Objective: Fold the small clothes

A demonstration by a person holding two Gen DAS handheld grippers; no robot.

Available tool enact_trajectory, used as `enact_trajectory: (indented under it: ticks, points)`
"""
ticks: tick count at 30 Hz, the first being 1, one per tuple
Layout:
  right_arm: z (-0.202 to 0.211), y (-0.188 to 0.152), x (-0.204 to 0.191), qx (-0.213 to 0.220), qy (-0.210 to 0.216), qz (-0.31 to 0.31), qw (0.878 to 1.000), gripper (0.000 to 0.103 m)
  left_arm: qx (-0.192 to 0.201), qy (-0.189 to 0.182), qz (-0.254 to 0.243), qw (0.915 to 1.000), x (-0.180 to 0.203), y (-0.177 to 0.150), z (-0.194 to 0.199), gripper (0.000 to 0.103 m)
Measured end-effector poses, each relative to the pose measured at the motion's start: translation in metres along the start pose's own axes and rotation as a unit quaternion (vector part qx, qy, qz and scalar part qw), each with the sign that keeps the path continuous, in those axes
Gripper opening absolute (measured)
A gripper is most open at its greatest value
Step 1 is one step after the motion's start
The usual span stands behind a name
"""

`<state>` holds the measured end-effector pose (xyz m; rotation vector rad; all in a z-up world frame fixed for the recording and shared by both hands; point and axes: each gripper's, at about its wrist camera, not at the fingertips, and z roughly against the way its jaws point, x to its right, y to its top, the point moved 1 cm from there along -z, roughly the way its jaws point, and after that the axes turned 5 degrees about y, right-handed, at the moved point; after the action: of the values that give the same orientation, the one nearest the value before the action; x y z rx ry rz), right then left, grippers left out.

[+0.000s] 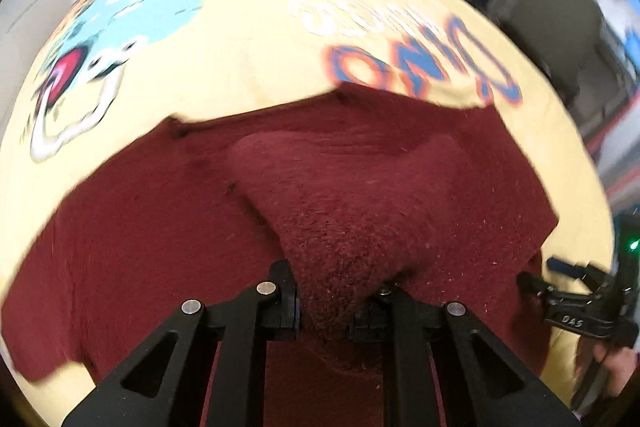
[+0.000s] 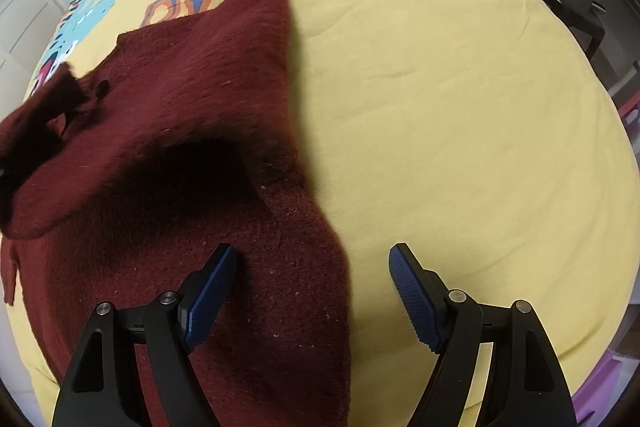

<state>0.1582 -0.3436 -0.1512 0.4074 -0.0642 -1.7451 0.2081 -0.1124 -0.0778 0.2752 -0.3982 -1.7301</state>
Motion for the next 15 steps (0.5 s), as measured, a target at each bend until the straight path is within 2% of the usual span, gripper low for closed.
enact_trajectory:
  ticks: [2,5,10,13,15]
  points:
    - [-0.001,0.0,-0.001,0.0,0.0,-0.002,1.0,0.08,0.001,-0.005,0.039,0.9992,-0.018,-0.013,0.002,0.013]
    - [-0.002,-0.002,-0.002,-0.002,0.0,-0.002,1.0,0.08,-0.002,0.002,0.069,0.9976,-0.027,-0.024,-0.007,0.013]
    - [-0.005,-0.002,-0.009,-0.006,-0.006,0.012,1.0,0.08,-0.051,-0.003,0.074,0.9959,-0.036,-0.038,-0.031,0.016]
    - [-0.005,-0.001,-0.011,-0.007,-0.006,0.015,1.0,0.08,-0.059,0.005,0.071,0.9957,-0.032,-0.036,-0.038,0.024]
    - [-0.006,-0.001,-0.012,-0.008,-0.006,0.014,1.0,0.08,-0.053,0.01,0.066,0.9963,-0.032,-0.034,-0.038,0.036]
